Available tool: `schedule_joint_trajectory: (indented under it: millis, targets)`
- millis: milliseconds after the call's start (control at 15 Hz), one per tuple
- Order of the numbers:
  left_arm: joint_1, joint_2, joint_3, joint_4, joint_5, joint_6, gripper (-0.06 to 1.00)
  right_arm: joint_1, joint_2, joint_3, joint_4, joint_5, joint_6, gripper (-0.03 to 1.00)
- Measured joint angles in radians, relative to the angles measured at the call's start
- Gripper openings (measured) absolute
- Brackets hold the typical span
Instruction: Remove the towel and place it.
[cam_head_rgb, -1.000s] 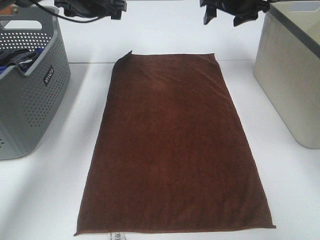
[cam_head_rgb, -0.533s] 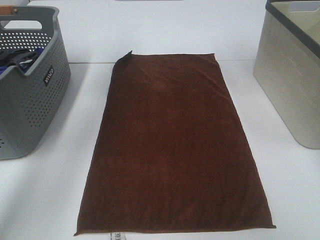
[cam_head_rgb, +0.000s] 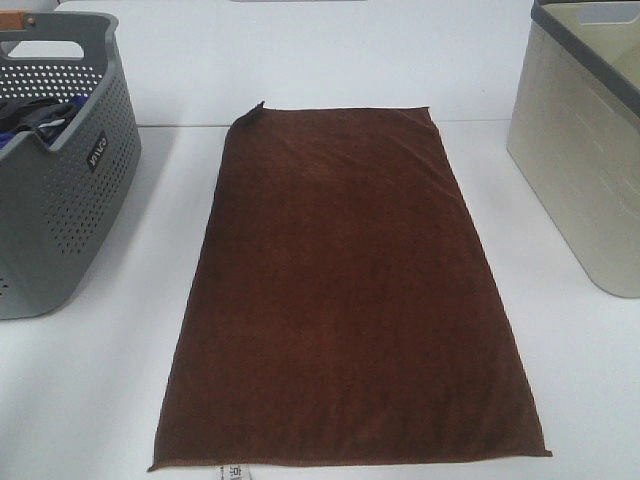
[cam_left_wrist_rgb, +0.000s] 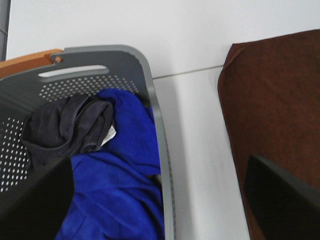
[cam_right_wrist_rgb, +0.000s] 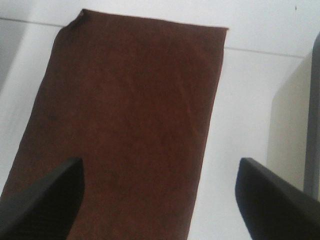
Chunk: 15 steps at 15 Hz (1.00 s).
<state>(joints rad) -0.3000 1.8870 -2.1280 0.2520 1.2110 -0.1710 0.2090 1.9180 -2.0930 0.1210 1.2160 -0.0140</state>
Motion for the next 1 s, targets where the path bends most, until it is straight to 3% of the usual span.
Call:
schedule_joint_trajectory:
  millis: [267, 667, 733, 1000]
  targets:
    - [0.000, -0.336, 0.407, -0.033, 0.000, 0.000, 0.88, 0.000, -0.285, 0.405, -0.063, 0.000, -0.022, 0.78]
    - [0.000, -0.809, 1.051, -0.090, 0.007, -0.026, 0.88, 0.000, -0.676, 0.971, -0.069, 0.002, 0.006, 0.78]
    - [0.000, -0.962, 1.200, -0.119, 0.007, -0.027, 0.88, 0.000, -0.792, 1.124, -0.069, 0.002, 0.006, 0.78]
    - [0.000, -1.253, 1.410, -0.177, -0.004, 0.012, 0.88, 0.000, -1.022, 1.357, -0.069, 0.002, 0.006, 0.78]
